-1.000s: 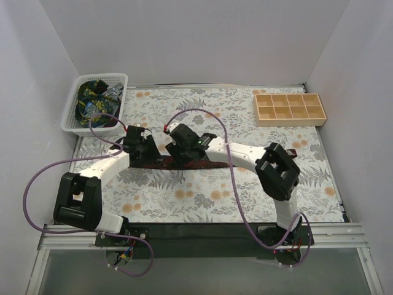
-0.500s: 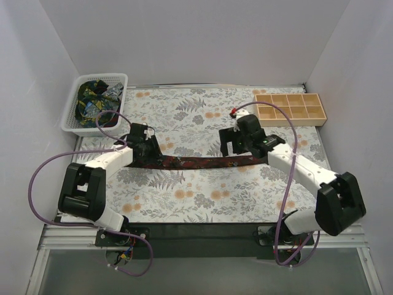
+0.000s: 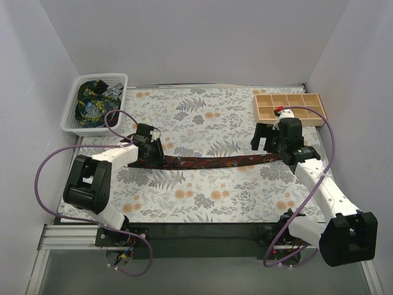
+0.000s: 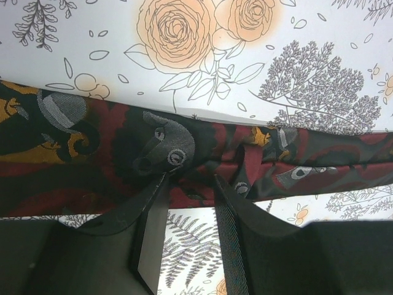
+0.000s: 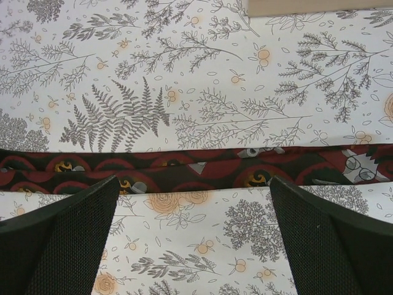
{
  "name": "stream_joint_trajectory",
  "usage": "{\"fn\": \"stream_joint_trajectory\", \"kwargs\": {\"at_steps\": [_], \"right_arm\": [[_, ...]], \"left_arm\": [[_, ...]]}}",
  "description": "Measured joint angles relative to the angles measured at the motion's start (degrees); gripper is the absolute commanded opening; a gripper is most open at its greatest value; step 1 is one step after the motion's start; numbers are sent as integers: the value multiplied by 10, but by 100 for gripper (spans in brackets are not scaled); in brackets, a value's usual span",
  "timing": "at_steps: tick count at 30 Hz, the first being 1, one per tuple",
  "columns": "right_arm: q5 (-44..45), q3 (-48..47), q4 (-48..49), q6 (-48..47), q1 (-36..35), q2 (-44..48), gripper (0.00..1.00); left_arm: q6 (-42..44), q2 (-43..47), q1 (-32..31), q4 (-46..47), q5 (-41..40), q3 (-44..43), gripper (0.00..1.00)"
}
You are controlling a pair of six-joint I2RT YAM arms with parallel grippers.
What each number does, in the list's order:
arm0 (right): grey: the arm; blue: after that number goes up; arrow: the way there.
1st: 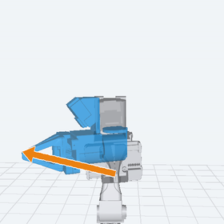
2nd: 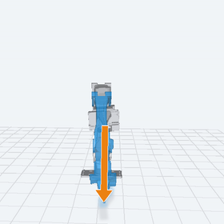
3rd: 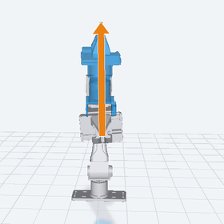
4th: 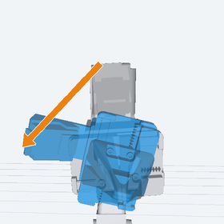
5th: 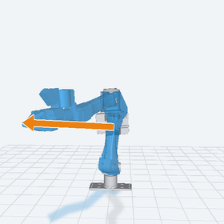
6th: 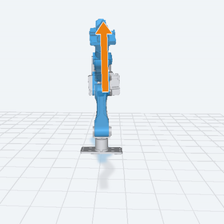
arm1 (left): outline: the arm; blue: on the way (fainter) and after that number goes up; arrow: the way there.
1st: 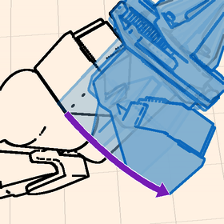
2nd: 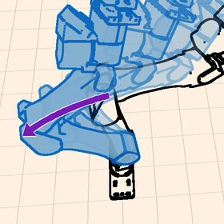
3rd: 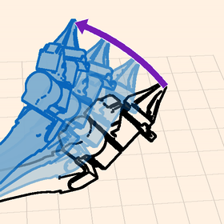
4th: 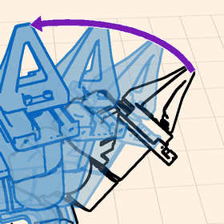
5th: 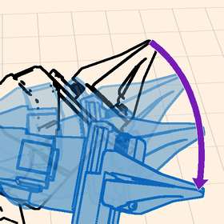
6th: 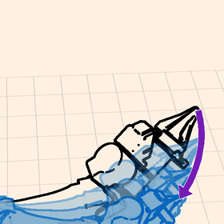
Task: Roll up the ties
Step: Flatten the tie
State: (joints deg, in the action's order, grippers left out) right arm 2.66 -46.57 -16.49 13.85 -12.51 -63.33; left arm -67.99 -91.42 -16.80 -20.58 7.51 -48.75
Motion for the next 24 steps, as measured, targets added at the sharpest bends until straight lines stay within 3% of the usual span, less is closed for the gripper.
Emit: {"fn": "stream_joint_trajectory", "kwargs": {"at_steps": [8,11,13,15,16,24], "right_arm": [[-15,9,3,4,17,29,98],[-16,20,8,8,20,39,98],[-17,28,9,10,21,41,98],[-18,35,12,10,22,42,98],[-19,37,13,10,22,42,98],[-27,44,16,10,24,43,97]], "left_arm": [[3,-2,-4,0,-6,0,27],[5,-2,-6,0,-6,0,20],[7,-2,-7,0,-7,0,10],[9,-2,-9,0,-7,0,7],[11,-2,-9,1,-7,0,0],[17,-1,-11,-6,-21,-6,0]]}}
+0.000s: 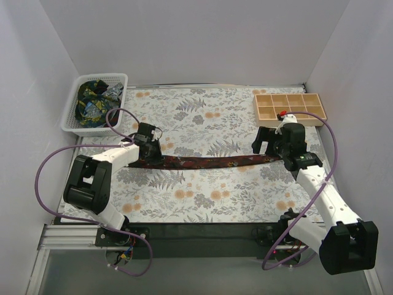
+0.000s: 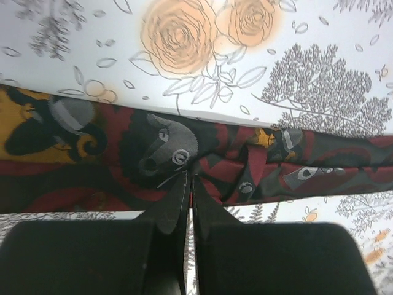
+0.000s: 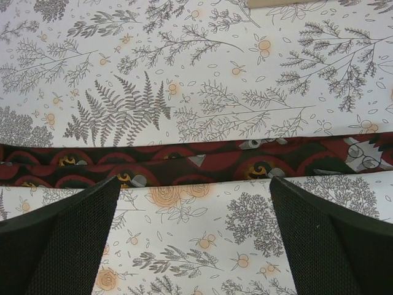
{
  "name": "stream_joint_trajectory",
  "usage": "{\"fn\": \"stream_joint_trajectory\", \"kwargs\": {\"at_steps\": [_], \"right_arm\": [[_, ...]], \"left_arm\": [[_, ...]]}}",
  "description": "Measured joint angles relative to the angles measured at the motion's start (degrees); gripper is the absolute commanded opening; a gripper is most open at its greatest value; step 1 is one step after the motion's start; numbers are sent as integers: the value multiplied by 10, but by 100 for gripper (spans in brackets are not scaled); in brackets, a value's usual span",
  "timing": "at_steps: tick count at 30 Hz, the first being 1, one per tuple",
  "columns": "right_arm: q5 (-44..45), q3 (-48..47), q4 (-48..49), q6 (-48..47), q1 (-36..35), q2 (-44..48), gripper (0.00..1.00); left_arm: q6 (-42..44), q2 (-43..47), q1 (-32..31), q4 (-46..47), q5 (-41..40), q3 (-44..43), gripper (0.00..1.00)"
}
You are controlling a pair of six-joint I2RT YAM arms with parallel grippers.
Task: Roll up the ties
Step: Flatten the tie
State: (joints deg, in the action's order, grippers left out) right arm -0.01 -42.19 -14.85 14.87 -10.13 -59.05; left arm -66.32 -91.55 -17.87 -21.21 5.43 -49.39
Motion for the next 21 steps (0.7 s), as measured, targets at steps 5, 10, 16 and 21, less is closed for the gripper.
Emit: {"fn": "stream_joint_trajectory", "kwargs": {"at_steps": [5,10,16,21], "right_arm": [[25,0,0,-1,0,0,95],[57,-1,0,0,0,-9,93],[73,-17,-1,14,21,-66,92],[75,-30,1,21,67,-111,92]], "left_arm": [[5,9,-1,-31,-63,-27,0],[7,16,-1,-56,-133,-39,0],[6,16,4,-74,-177,-39,0],[4,18,21,-79,-189,-39,0]]}}
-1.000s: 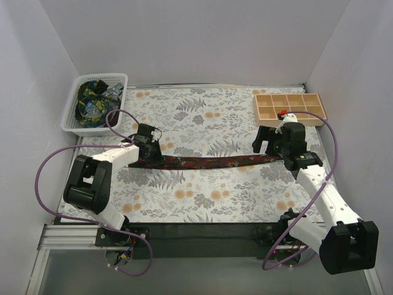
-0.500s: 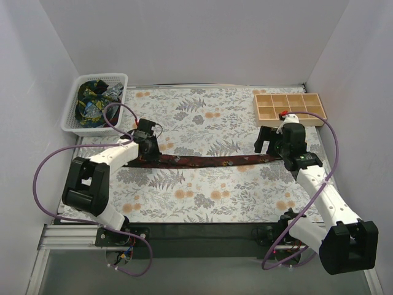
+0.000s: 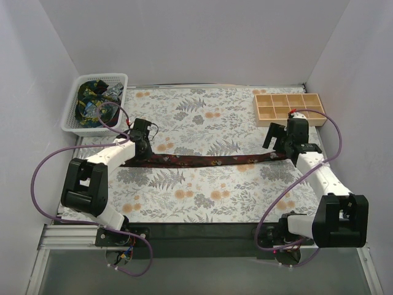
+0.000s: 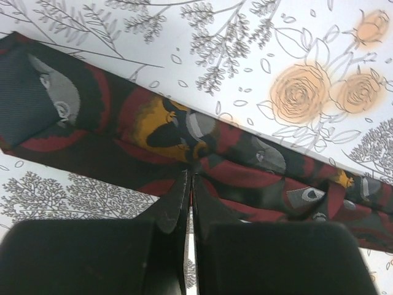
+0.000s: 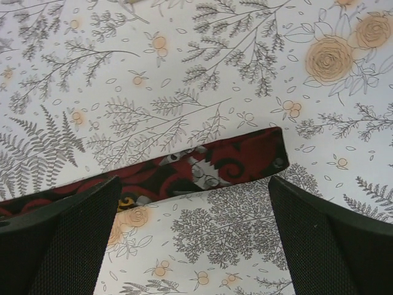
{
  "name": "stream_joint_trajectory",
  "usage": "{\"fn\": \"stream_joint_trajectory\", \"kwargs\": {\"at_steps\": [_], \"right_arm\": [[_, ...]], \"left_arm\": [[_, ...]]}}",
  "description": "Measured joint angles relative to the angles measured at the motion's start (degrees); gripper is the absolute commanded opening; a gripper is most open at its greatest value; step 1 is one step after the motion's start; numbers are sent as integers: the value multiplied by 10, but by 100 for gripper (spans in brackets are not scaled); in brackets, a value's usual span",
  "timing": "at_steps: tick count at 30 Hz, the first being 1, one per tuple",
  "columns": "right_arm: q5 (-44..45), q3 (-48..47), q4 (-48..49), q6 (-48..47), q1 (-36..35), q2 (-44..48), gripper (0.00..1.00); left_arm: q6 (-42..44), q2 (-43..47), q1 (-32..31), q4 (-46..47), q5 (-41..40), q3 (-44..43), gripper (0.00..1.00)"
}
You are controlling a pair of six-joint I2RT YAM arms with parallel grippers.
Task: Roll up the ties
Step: Flatten the tie
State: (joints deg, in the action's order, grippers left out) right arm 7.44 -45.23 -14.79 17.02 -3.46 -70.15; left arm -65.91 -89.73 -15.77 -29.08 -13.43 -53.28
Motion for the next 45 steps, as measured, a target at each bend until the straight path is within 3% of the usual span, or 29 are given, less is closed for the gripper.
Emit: {"fn": "stream_joint_trajectory", "kwargs": {"at_steps": [9,16,28,45], "right_arm": [[-68,0,29,-22,108,-48,87],[-169,-1,59,-54,161,-86,82],[-273,-15,65,-87,180,-157,77],[-321,-15,68,-100,181,-162,78]], "left_arm": [[-6,0,19,2,-5,0,0],[-8,-2,26,3,-15,-3,0],[-8,-15,53,4,-48,-24,0],[-7,-32,102,2,-72,-27,0]]}}
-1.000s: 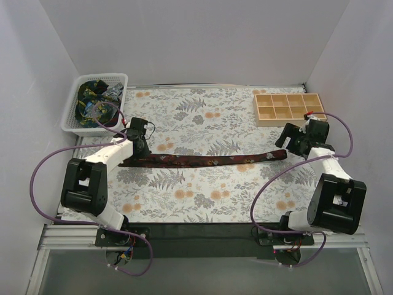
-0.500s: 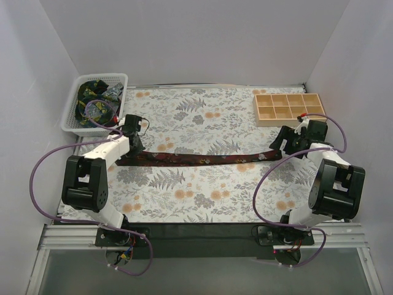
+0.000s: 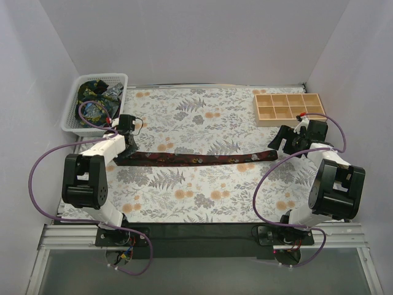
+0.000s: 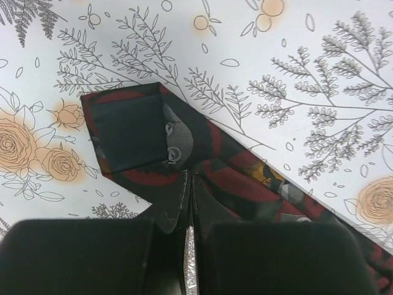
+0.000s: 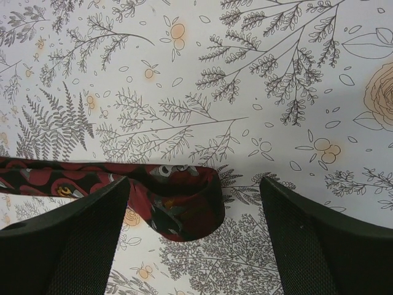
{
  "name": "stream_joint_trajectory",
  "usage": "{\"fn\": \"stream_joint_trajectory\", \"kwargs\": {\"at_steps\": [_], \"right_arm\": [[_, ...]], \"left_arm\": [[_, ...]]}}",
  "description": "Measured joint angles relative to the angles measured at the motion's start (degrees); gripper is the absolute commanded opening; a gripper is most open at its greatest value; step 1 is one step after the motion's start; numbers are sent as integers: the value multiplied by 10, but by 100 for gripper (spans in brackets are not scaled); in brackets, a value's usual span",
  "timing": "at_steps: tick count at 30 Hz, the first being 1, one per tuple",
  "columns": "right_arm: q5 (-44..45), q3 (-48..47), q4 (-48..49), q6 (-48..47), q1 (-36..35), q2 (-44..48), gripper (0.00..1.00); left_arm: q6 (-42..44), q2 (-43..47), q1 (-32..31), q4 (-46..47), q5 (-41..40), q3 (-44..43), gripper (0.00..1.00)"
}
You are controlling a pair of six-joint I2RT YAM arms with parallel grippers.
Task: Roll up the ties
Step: Flatten the tie
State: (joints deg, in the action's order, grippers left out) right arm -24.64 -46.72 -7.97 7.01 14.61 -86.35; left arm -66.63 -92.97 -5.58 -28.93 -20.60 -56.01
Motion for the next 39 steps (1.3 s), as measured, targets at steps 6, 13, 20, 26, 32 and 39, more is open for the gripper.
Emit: {"fn": "stream_joint_trajectory", "kwargs": {"at_steps": [6,13,20,26,32,39], "right_arm": [[-11,0,6,1,0,0,76],[-28,4,13,1,0,0,71],[-42,8,18,-1,0,-11,70],[-50,11,21,-9,0,-24,68],[-58,14,21,-12,0,-36,65],[-64,16,22,-15,0,-43,56]], "left_arm": [[2,-2,2,-6,-16,3,0],[5,-2,5,-9,-41,14,0],[7,-2,23,-8,-51,20,0],[8,-2,33,-8,-53,25,1],[10,-2,38,-6,-53,25,2],[12,-5,44,-2,-51,25,6]]}}
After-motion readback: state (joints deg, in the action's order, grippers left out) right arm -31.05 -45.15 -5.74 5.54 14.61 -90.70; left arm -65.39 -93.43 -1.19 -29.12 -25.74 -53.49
